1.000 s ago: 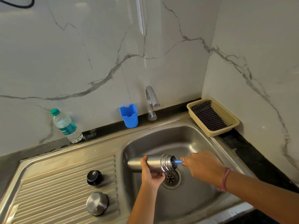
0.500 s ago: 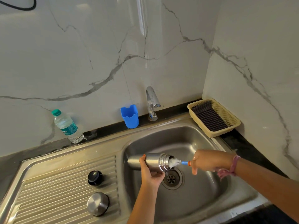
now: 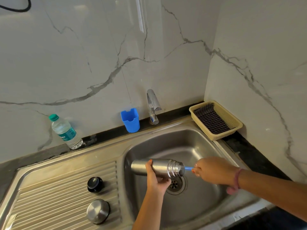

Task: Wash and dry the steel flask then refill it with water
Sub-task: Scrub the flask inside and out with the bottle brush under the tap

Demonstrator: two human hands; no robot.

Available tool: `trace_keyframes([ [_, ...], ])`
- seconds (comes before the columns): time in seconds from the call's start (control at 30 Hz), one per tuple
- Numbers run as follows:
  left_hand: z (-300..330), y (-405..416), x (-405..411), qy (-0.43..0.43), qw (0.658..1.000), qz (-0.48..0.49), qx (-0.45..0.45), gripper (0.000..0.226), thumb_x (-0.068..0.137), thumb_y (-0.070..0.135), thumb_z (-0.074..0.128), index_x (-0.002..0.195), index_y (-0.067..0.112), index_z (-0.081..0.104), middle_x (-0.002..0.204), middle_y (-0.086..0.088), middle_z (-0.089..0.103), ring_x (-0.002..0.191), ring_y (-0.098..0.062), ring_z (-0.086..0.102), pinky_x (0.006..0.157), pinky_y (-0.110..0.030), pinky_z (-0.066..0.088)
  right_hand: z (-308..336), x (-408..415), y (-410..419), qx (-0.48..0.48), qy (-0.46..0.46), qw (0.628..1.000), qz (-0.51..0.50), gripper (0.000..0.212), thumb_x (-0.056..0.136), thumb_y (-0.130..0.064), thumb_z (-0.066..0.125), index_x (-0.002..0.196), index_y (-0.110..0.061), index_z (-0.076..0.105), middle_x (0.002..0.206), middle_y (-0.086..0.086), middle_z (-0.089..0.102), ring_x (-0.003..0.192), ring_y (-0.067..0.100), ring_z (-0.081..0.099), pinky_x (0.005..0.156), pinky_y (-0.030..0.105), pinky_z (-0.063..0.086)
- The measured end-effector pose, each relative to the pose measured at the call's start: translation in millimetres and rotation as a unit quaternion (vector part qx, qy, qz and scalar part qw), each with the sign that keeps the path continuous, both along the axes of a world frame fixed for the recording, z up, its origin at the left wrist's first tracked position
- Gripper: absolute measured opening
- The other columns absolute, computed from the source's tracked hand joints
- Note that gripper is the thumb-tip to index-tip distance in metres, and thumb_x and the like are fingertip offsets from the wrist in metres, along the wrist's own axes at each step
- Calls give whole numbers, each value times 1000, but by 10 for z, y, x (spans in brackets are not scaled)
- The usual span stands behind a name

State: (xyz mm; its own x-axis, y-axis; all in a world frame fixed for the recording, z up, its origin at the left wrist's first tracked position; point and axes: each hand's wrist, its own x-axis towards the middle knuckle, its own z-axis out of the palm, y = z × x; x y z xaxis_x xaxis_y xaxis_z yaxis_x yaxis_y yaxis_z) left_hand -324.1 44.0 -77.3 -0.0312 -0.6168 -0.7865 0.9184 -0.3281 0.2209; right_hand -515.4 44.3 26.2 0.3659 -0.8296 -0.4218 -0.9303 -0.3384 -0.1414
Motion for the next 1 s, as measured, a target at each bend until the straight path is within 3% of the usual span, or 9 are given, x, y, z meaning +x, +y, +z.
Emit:
trace_keyframes([
  [0.07, 18, -10, 0, -4, 1000, -5, 22, 51, 77, 43, 74, 112, 9, 58, 107, -12, 63, 96, -27, 59, 83, -36, 46, -22, -43, 27, -236, 81, 952, 180, 24, 91, -34, 62, 107, -16, 67, 72, 2, 63, 53, 19, 56, 41, 27, 24],
  [0.13, 26, -17, 0, 2, 999, -8, 34, 54, 76, 45, 74, 113, 10, 58, 109, -11, 62, 97, -26, 57, 73, -34, 44, -40, -108, 20, -335, 92, 903, 253, 39, 58, -24, 87, 94, -14, 75, 55, 0, 57, 37, 15, 50, 33, 22, 24],
  [0.4, 77, -8, 25, -9, 997, -11, 73, 62, 74, 40, 78, 120, 7, 53, 103, -13, 58, 86, -26, 54, 66, -36, 44, -106, -189, -94, -417, 117, 825, 362, 44, 68, -22, 73, 111, -15, 72, 56, -5, 50, 41, 11, 45, 39, 25, 32],
  [0.63, 109, -19, 45, -23, 999, -5, 47, 62, 75, 40, 77, 122, 7, 54, 102, -14, 59, 90, -26, 57, 71, -36, 48, -87, -108, -36, -344, 60, 909, 228, 22, 89, -24, 48, 84, -17, 68, 54, -2, 52, 35, 11, 43, 35, 24, 14],
  [0.73, 105, -38, 69, -26, 999, -11, 23, 60, 76, 39, 77, 121, 8, 54, 111, -16, 62, 105, -31, 59, 95, -43, 48, -42, 28, 5, -34, -57, 997, -30, 29, 102, -35, 37, 88, -19, 57, 62, -4, 50, 45, 8, 38, 41, 25, 22],
  [0.83, 118, -62, 83, -24, 999, -26, -2, 59, 76, 40, 77, 120, 9, 53, 121, -18, 61, 114, -38, 59, 98, -56, 47, -11, 50, -75, 306, -283, 851, -321, 32, 103, -38, 39, 89, -15, 56, 55, -8, 31, 38, 4, 20, 32, 17, 18],
  [0.9, 127, -88, 92, -28, 999, -28, -7, 61, 75, 39, 78, 122, 9, 52, 123, -18, 61, 115, -38, 59, 100, -58, 46, 0, 10, -103, 268, -252, 879, -304, 34, 102, -39, 39, 96, -13, 61, 58, -7, 37, 41, 6, 28, 35, 17, 24],
  [0.97, 140, -104, 101, -36, 999, -21, -3, 62, 76, 37, 78, 123, 9, 51, 122, -18, 61, 115, -36, 59, 103, -54, 45, -84, -12, 3, 37, -130, 982, -131, 25, 98, -37, 49, 99, -15, 61, 68, -6, 49, 53, 10, 46, 47, 23, 38],
  [1.0, 142, -110, 104, -38, 999, -15, 3, 61, 77, 37, 78, 125, 10, 51, 120, -17, 61, 115, -35, 59, 102, -52, 46, -185, -48, 45, -120, -47, 991, -21, 15, 91, -31, 60, 94, -17, 62, 69, -4, 53, 55, 12, 51, 49, 26, 43],
])
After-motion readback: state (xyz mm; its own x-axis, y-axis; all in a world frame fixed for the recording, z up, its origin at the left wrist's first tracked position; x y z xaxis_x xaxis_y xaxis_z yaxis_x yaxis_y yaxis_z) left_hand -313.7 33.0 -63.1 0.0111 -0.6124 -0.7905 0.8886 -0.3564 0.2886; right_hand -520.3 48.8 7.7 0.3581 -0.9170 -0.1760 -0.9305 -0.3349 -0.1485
